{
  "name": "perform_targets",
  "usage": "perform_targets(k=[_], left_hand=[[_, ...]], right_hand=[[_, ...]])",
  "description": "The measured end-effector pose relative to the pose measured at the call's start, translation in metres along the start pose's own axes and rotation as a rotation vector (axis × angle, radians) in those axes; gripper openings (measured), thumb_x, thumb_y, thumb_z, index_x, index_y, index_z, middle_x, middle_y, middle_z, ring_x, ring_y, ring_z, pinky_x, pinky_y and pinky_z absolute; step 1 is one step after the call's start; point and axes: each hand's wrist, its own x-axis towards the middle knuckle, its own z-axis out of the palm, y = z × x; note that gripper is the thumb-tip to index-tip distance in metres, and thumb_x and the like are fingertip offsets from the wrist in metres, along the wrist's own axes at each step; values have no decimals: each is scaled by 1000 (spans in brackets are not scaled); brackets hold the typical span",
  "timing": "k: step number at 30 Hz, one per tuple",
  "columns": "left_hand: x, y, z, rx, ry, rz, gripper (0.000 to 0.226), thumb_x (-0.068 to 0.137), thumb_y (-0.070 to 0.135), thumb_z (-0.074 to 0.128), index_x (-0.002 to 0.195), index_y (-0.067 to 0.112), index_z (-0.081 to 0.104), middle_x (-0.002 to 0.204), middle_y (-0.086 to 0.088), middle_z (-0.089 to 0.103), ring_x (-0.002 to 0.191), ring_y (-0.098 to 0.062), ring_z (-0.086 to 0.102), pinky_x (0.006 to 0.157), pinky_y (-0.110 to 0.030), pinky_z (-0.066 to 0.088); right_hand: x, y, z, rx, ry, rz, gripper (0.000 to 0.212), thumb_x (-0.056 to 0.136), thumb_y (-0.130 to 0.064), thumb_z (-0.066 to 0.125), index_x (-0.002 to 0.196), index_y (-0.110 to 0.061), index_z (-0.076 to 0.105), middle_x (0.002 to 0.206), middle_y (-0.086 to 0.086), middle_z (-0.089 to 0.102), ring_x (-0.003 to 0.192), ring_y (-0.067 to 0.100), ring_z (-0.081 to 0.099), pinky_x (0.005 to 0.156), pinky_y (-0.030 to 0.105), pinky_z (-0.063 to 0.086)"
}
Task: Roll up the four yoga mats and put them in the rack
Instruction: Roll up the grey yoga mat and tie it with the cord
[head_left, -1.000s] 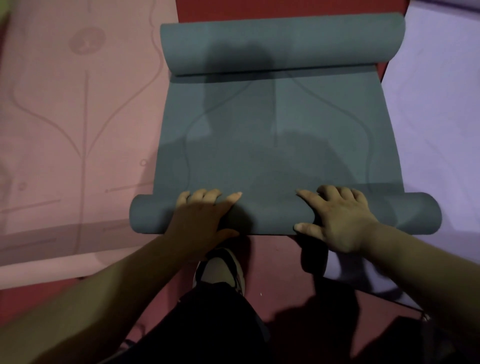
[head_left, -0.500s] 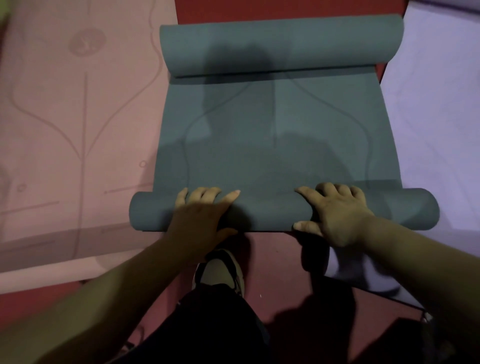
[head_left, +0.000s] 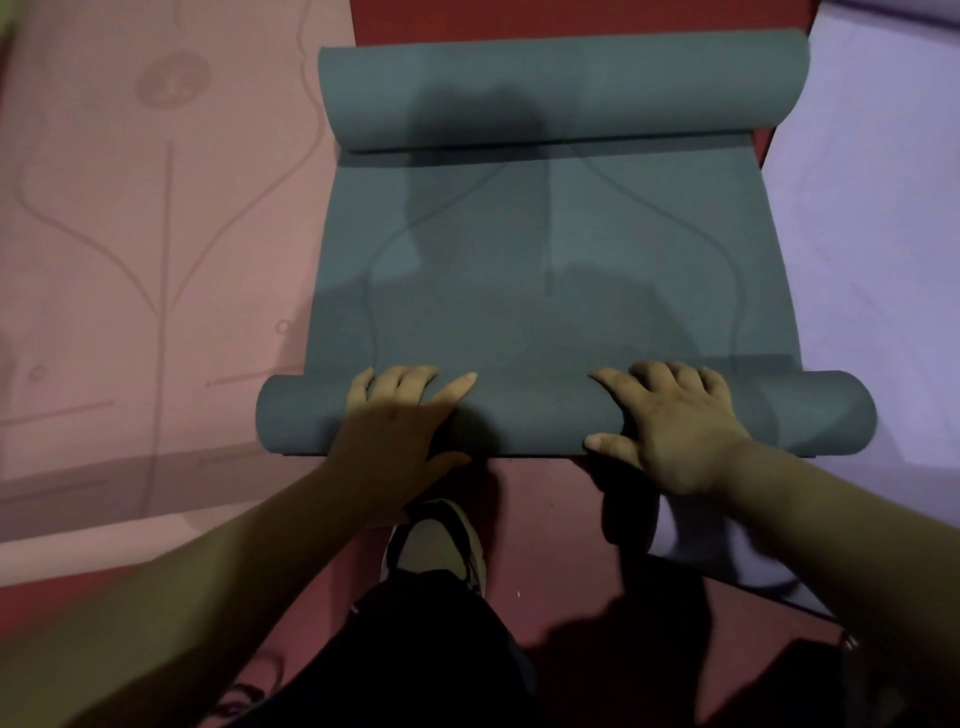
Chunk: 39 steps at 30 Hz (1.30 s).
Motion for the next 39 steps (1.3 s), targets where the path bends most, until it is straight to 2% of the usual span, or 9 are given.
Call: perform_targets(k=[3, 10, 14, 16, 18, 22, 27, 30, 39], left_hand=[[1, 0, 1, 5, 14, -5, 88, 74, 74, 63, 150, 40, 38, 138, -6, 57, 125, -30, 53, 107, -58, 36], [13, -10, -3, -9, -34, 15, 86, 74, 83, 43, 149, 40, 41, 131, 1, 59, 116, -26, 56, 97, -48, 41], [18, -13, -5, -38, -59, 15, 88, 73, 84, 39, 150, 40, 40, 129, 2, 59, 116, -26, 57, 97, -46, 39], [17, -12, -5, -29, -64, 16, 91, 72, 83, 44, 152, 41, 35, 133, 0, 56, 120, -27, 54, 101, -50, 38], [13, -8, -4, 3, -31, 14, 98, 68, 81, 60, 153, 40, 33, 136, -6, 56, 122, -30, 53, 105, -57, 37], [7, -1, -1, 28, 54, 1, 102, 62, 69, 79, 151, 35, 41, 136, -11, 58, 124, -35, 54, 106, -63, 38], [12, -7, 0, 7, 37, -8, 92, 68, 72, 72, 149, 39, 43, 135, -6, 59, 121, -31, 55, 103, -57, 38], [17, -12, -1, -18, -7, 1, 90, 72, 75, 64, 150, 42, 38, 135, -3, 57, 121, -28, 54, 103, -55, 37], [13, -5, 0, 26, 67, -13, 100, 66, 69, 77, 153, 36, 39, 140, -11, 55, 128, -35, 51, 107, -65, 36]], right_hand=[[4, 2, -5, 22, -20, -5, 100, 64, -95, 7, 152, -48, 16, 149, 1, 40, 136, 31, 37, 116, 54, 23], [-1, 1, 8, -13, 100, -51, 93, 76, -91, 16, 155, -43, 23, 145, 11, 47, 132, 38, 43, 112, 61, 26], [3, 2, 4, -1, 67, -34, 92, 74, -90, 12, 154, -47, 18, 148, 6, 43, 135, 34, 40, 115, 58, 23], [6, 3, -1, -5, 33, -31, 96, 69, -91, 7, 154, -48, 14, 150, 3, 40, 136, 31, 37, 116, 56, 22], [9, 4, -5, -1, 13, -32, 98, 66, -93, 5, 153, -49, 11, 151, 1, 38, 137, 30, 37, 116, 54, 23], [14, 4, -10, 14, -30, -27, 101, 62, -94, 4, 153, -49, 9, 153, 1, 36, 139, 31, 35, 116, 54, 22], [5, -1, -6, -37, 9, -22, 102, 65, -93, 2, 157, -47, 2, 156, 8, 31, 141, 36, 30, 117, 58, 19], [3, -5, -3, -48, 46, 2, 100, 69, -93, 5, 157, -46, 9, 153, 11, 35, 138, 39, 32, 115, 63, 20], [19, 0, -16, -14, -39, 8, 105, 59, -96, 2, 152, -48, 5, 152, 3, 34, 137, 33, 34, 116, 57, 22]])
